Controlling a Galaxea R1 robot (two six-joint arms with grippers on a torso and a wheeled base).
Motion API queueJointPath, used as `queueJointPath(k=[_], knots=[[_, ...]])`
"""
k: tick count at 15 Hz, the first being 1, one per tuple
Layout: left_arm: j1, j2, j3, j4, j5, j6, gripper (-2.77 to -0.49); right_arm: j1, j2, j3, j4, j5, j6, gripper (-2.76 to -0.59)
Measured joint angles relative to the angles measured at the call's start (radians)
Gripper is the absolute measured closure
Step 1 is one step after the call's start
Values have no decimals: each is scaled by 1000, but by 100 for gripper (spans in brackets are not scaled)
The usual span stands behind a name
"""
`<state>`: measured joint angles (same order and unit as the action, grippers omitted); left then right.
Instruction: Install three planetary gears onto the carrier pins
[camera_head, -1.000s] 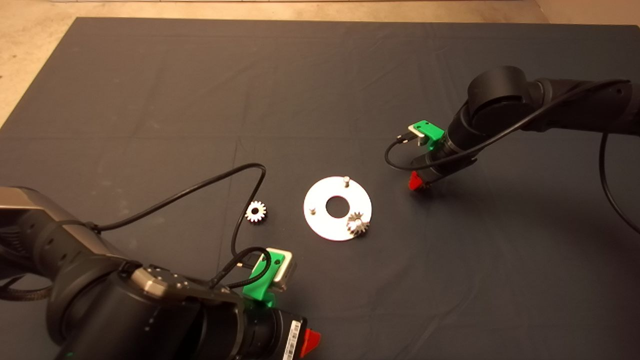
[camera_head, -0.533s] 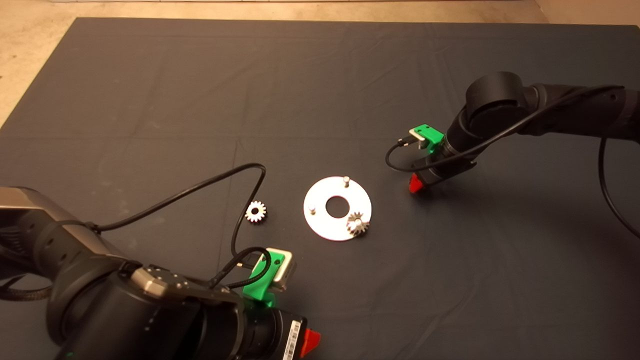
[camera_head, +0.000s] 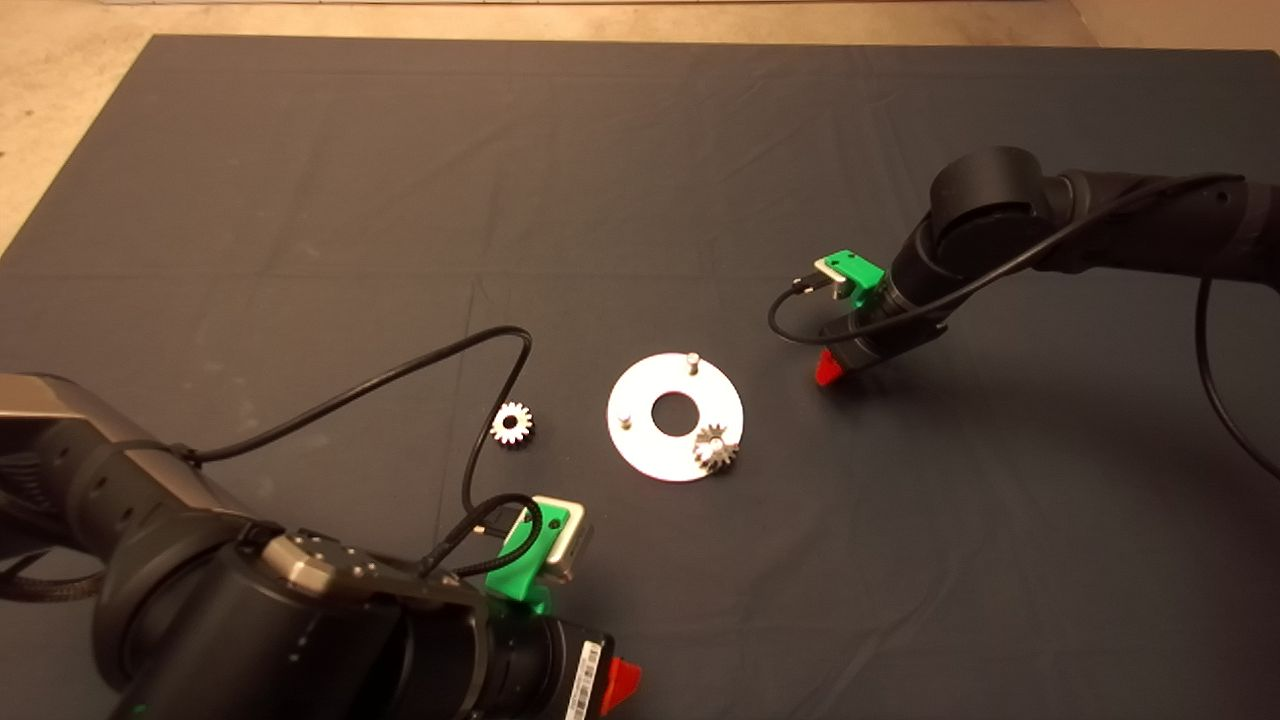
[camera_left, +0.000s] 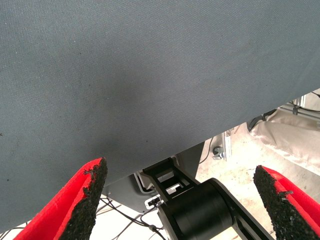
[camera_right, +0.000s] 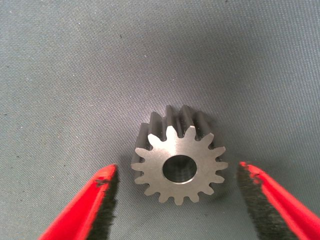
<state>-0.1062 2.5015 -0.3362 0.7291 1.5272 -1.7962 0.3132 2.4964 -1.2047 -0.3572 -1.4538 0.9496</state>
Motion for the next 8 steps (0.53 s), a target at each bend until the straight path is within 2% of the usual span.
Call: queueJointPath(k=[4,5,8], knots=[[0,0,0,0,0,0,-208,0,0,-1,0,1,-3,-153],[0,0,0,0,0,0,-208,0,0,-1,0,2,-4,-141],[0,0,0,0,0,0,-208,0,0,-1,0,3,-6,-139]])
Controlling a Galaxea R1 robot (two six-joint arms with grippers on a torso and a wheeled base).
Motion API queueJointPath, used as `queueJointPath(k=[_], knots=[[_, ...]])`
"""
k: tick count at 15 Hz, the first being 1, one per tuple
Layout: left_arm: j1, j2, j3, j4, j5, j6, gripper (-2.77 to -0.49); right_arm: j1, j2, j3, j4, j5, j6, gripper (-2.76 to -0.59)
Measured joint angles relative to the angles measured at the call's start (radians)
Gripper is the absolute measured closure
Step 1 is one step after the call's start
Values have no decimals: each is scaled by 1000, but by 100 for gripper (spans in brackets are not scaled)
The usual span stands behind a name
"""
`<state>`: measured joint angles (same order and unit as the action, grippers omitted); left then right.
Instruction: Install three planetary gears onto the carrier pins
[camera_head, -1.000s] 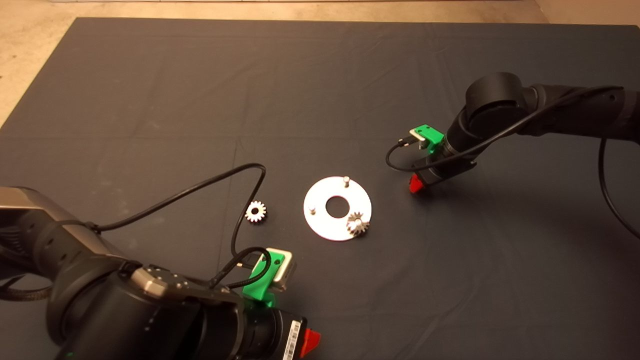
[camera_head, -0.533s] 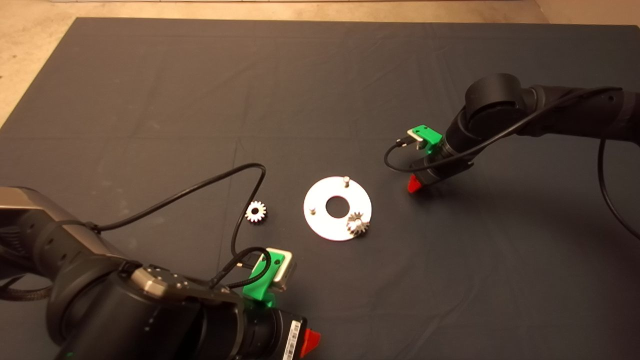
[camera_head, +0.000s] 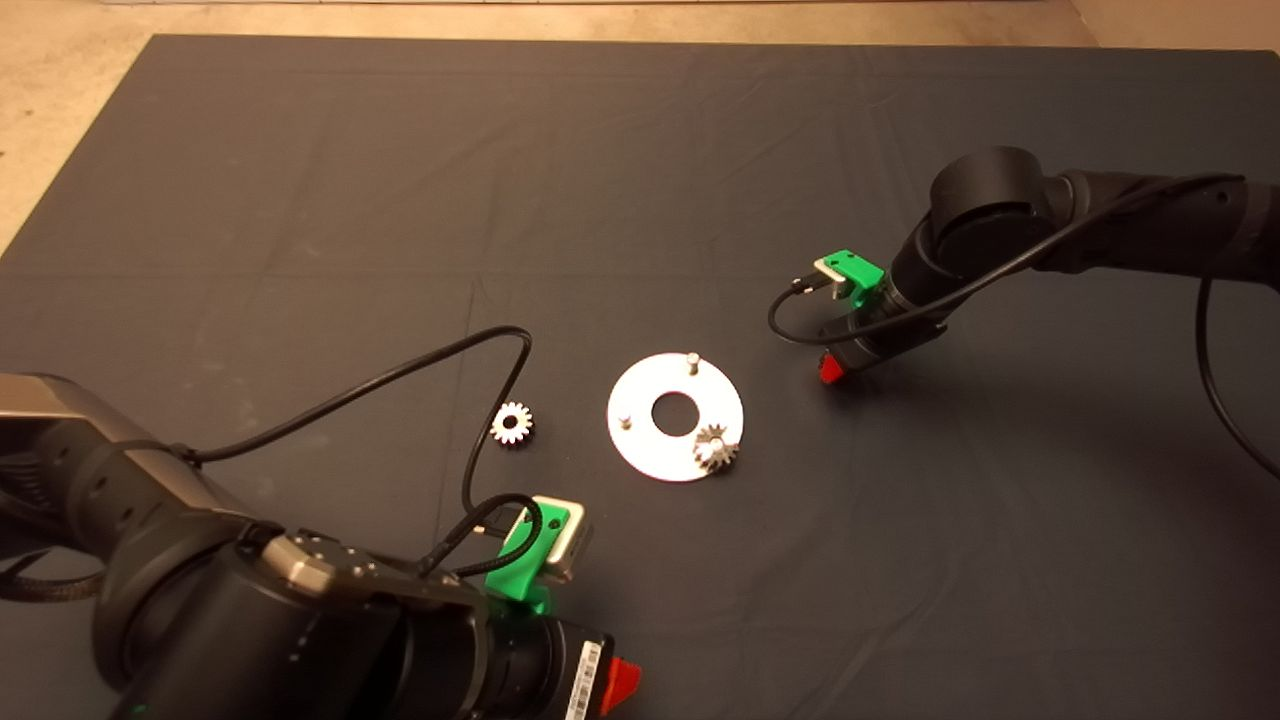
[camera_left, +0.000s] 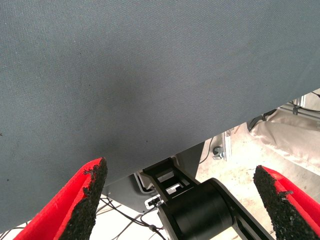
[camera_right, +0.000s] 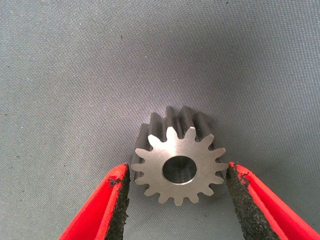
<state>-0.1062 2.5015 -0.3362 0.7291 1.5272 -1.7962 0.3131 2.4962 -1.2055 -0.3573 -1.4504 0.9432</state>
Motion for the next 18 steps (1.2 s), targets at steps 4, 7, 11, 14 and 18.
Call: queueJointPath(k=[4,7,11,14,18], knots=[[0,0,0,0,0,0,-208,0,0,0,0,11,0,-125],[0,0,0,0,0,0,-208,0,0,-1,0,10,-1,-113],[0,0,0,0,0,0,-208,0,0,-9,0,13,-3,-110],[0,0,0,0,0,0,-208,0,0,-9,0,14,-4,-108],[0,0,0,0,0,0,-208,0,0,-9,0,14,-4,-103]])
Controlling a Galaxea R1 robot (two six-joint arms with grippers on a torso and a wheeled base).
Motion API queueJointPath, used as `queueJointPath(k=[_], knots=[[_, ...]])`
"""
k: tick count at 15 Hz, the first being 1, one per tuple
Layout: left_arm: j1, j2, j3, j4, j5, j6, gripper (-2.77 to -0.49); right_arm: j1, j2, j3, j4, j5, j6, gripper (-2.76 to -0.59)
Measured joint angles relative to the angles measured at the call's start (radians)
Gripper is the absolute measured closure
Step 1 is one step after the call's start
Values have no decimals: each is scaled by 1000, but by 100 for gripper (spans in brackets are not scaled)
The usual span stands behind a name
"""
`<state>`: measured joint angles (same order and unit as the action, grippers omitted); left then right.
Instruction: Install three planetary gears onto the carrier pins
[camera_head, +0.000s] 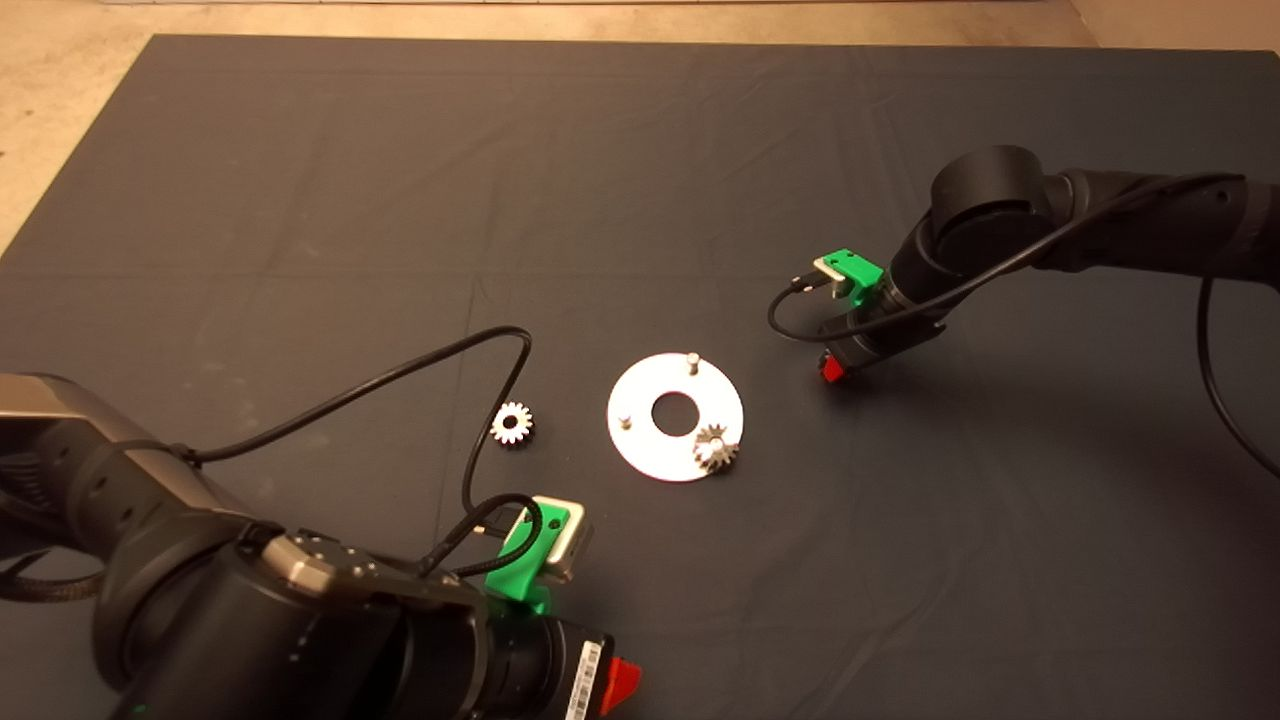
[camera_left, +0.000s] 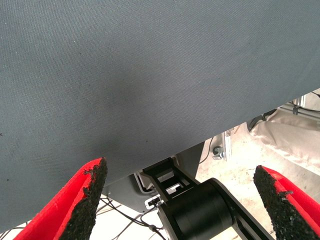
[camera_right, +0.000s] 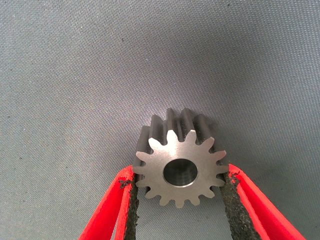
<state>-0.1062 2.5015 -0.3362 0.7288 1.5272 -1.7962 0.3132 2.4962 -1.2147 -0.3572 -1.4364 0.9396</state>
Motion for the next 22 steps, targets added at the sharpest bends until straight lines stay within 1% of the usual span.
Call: queueJointPath(k=[7,9,12,13,16,17,18,20,21,22], knots=[[0,0,0,0,0,0,-208,0,0,0,0,-1,0,-97],[0,0,0,0,0,0,-208,0,0,1,0,-1,0,-92],[0,1,0,0,0,0,-208,0,0,2,0,-2,0,-91],[0,1,0,0,0,0,-208,0,0,8,0,-5,0,-91],[0,1,0,0,0,0,-208,0,0,46,0,-4,2,-91],[0,1,0,0,0,0,-208,5,3,65,2,-2,5,-91],[0,1,0,0,0,0,-208,34,14,81,9,-3,8,-90],[0,1,0,0,0,0,-208,84,26,120,9,-3,10,-89],[0,1,0,0,0,0,-208,99,37,138,10,-4,11,-89],[0,3,0,0,0,0,-208,106,48,148,11,-2,11,-89]])
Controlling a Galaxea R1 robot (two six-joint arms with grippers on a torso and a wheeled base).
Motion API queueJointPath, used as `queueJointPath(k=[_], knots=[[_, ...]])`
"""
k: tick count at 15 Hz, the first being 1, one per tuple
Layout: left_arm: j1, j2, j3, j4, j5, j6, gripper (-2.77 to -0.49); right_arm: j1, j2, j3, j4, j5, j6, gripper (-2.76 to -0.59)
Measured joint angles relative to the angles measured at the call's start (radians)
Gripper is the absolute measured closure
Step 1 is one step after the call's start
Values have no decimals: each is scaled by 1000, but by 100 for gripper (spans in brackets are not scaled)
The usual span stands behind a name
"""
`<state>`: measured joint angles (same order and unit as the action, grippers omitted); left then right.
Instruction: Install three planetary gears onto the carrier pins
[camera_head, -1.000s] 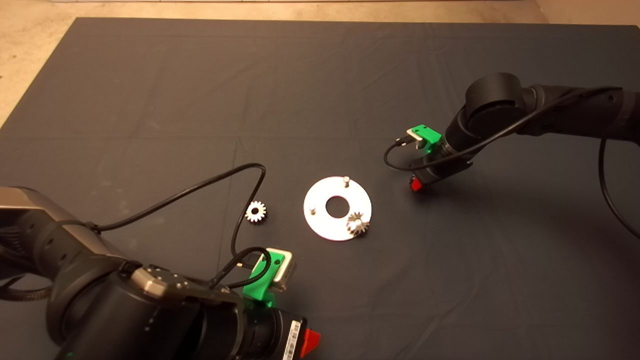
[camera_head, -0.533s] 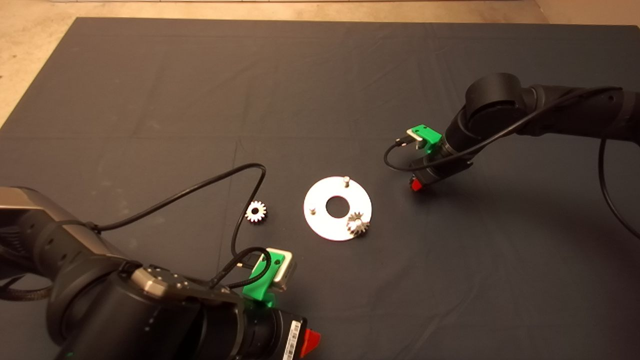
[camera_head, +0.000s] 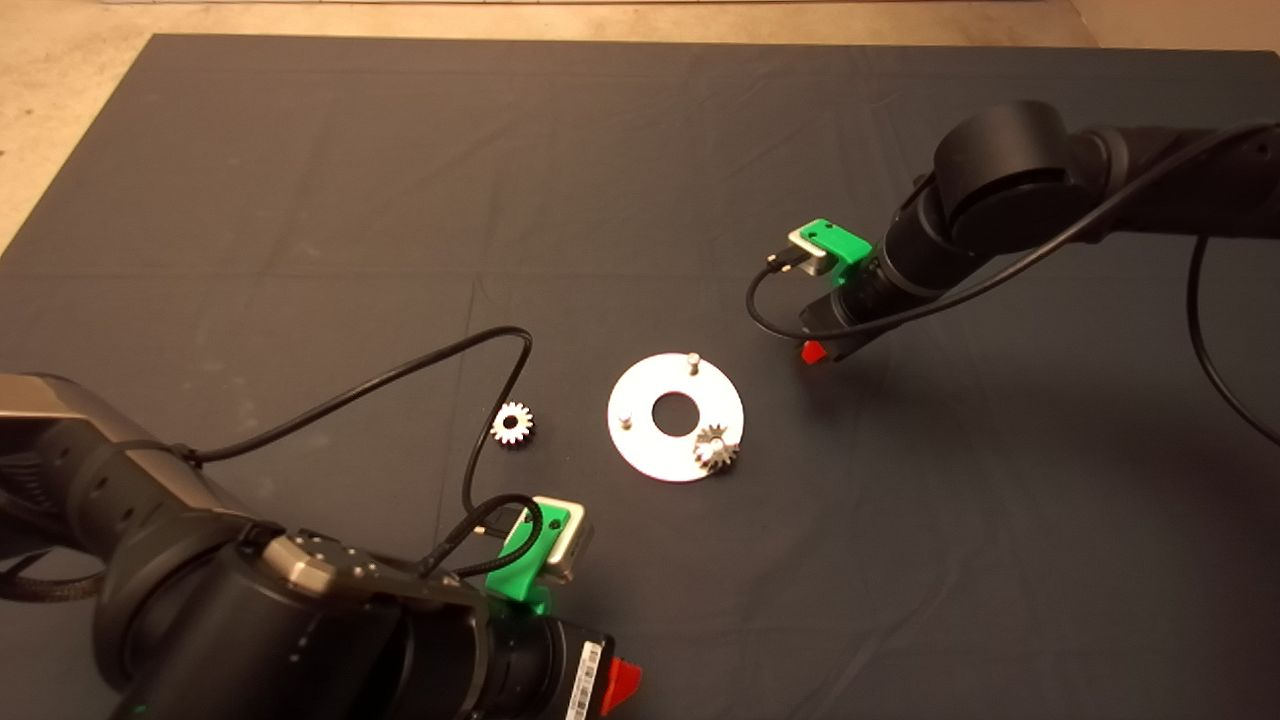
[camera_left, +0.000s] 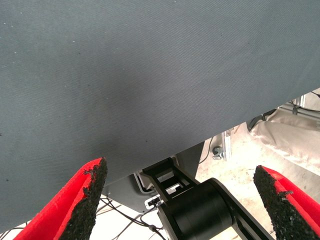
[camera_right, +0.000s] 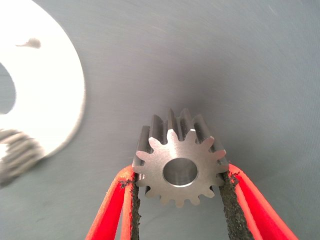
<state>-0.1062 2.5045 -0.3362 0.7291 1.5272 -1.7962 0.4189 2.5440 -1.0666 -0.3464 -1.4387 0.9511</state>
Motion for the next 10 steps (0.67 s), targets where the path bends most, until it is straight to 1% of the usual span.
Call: queueJointPath(k=[1,2,5,6,8,9,10], knots=[[0,1,0,0,0,0,-208,1,14,3,7,1,0,-89],[0,0,0,0,0,0,-208,7,30,3,19,-3,0,-89],[0,1,0,0,0,0,-208,48,106,2,42,-23,0,-89],[0,0,0,-1,0,0,-208,53,138,2,52,-32,0,-89],[0,0,0,0,0,0,-208,52,189,1,64,-37,0,-89],[0,0,0,0,0,0,-208,52,193,-1,67,-36,0,-89],[0,0,0,-1,0,0,-208,52,193,-10,68,-43,0,-89]])
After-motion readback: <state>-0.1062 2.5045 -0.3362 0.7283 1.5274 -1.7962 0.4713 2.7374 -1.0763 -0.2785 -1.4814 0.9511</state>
